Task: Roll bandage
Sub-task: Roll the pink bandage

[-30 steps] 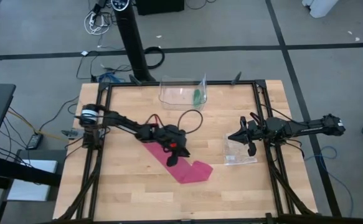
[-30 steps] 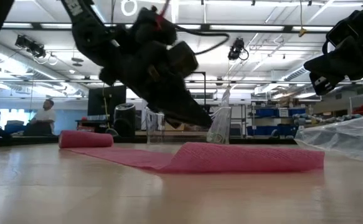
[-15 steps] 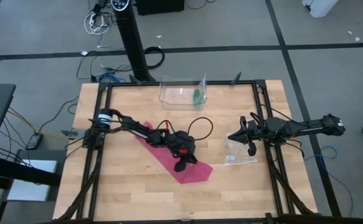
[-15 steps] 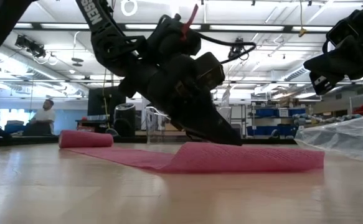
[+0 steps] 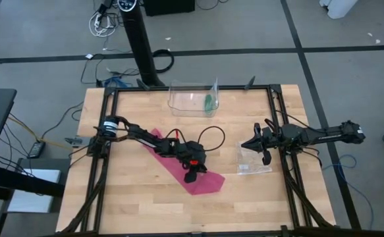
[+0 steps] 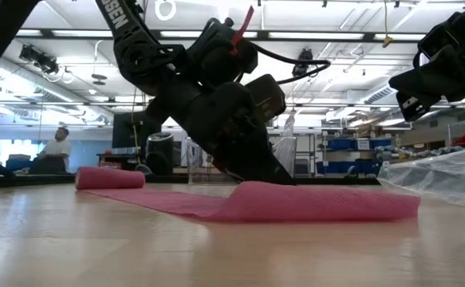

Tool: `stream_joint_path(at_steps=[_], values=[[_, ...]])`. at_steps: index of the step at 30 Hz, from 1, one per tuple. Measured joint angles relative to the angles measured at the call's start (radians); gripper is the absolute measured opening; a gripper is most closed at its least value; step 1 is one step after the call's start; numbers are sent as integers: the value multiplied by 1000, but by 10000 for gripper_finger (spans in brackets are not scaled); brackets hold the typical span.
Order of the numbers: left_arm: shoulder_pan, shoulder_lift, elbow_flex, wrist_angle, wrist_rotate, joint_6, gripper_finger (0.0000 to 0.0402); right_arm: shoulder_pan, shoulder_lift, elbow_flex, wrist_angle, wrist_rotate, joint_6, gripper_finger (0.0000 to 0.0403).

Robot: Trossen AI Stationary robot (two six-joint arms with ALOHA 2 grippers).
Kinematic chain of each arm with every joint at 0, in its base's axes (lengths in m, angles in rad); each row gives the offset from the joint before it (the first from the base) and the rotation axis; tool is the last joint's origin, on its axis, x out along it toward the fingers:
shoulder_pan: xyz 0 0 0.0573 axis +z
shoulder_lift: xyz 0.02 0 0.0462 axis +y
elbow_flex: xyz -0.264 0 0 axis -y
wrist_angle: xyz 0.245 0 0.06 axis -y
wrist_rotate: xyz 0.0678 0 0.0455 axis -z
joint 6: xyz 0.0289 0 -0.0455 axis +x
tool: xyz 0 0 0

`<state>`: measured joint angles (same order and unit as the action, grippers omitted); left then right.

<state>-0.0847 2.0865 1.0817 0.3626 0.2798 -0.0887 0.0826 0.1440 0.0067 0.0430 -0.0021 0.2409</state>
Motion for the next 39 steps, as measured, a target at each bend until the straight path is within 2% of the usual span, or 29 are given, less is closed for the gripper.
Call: stream_joint_path(at_steps=[14, 17, 21, 26, 32, 39], values=[[-17, 0, 0, 2, -16, 3, 61, 0, 0, 0, 1, 0, 0, 7], [-22, 0, 0, 6, -25, 8, 47, 0, 0, 0, 1, 0, 0, 8], [-31, 0, 0, 6, -33, 28, 9, 0, 0, 0, 1, 0, 0, 7], [-45, 0, 1, 7, -61, 32, 5, 0, 0, 0, 0, 0, 0, 8], [-73, 0, 48, 5, -78, 0, 3, 0, 0, 0, 0, 0, 0, 7], [-134, 0, 126, -1, -144, -20, 2, 0, 0, 0, 1, 0, 0, 7]])
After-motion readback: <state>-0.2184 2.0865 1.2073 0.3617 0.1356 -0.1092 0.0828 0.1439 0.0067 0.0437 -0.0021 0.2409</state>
